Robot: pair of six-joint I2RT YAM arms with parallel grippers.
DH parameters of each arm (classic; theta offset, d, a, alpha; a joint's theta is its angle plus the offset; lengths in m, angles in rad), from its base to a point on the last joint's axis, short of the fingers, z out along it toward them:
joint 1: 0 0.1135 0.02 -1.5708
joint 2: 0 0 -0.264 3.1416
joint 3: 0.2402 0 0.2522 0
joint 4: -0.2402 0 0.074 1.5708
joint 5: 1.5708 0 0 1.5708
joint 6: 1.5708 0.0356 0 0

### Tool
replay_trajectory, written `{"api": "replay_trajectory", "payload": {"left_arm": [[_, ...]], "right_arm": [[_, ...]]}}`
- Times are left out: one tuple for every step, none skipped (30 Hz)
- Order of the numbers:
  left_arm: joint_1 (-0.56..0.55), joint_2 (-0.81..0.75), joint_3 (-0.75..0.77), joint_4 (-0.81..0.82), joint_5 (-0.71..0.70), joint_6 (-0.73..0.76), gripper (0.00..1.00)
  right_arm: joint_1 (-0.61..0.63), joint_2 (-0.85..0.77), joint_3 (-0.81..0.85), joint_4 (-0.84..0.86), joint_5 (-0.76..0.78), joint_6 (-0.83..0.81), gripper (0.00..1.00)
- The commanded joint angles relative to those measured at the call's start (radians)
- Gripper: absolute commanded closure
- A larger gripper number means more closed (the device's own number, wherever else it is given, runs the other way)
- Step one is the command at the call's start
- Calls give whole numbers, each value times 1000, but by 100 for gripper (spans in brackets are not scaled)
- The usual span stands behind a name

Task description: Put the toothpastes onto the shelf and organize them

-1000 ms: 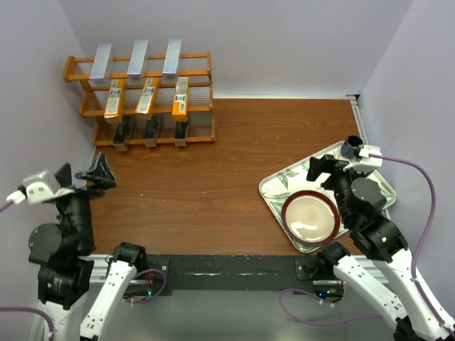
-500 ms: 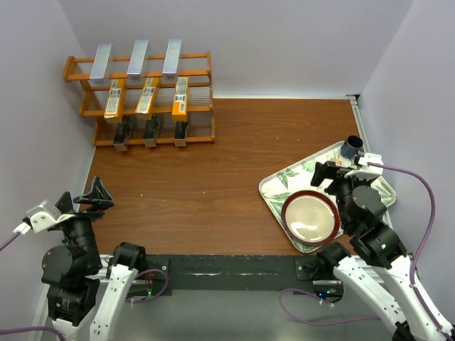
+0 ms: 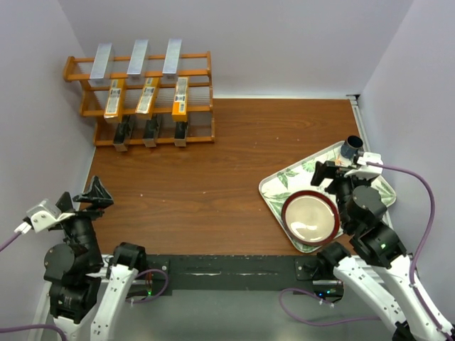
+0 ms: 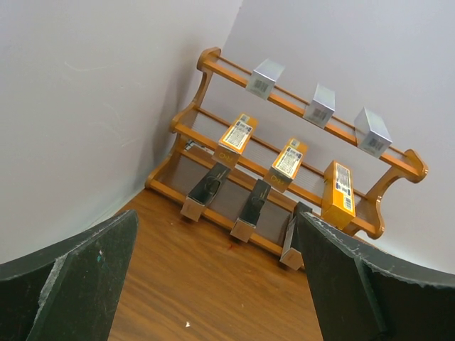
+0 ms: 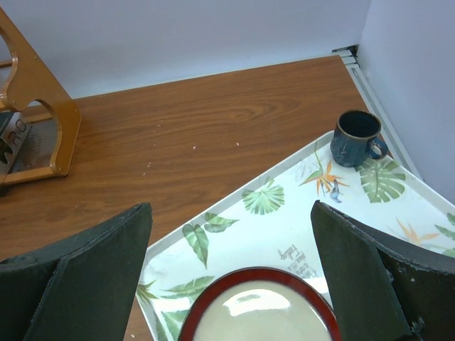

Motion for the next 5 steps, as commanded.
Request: {"api": "replay_trajectory", "payload": {"left_arm": [[2,-65,-7,61,-17,7,0],[2,-68,-9,65,-14,10,0],[2,-70,-9,73,-14,15,0],[2,-71,-6,74,-12,18,0],[2,-72,-4,76,-9,20,0]], "right_arm": [[2,5,1,45,23,-18,1],[2,2,1,45,24,-19,1],[0,-1,0,45,26,-16,1],[2,-6,0,45,27,-16,2],[2,-5,0,45,27,-18,1]]}}
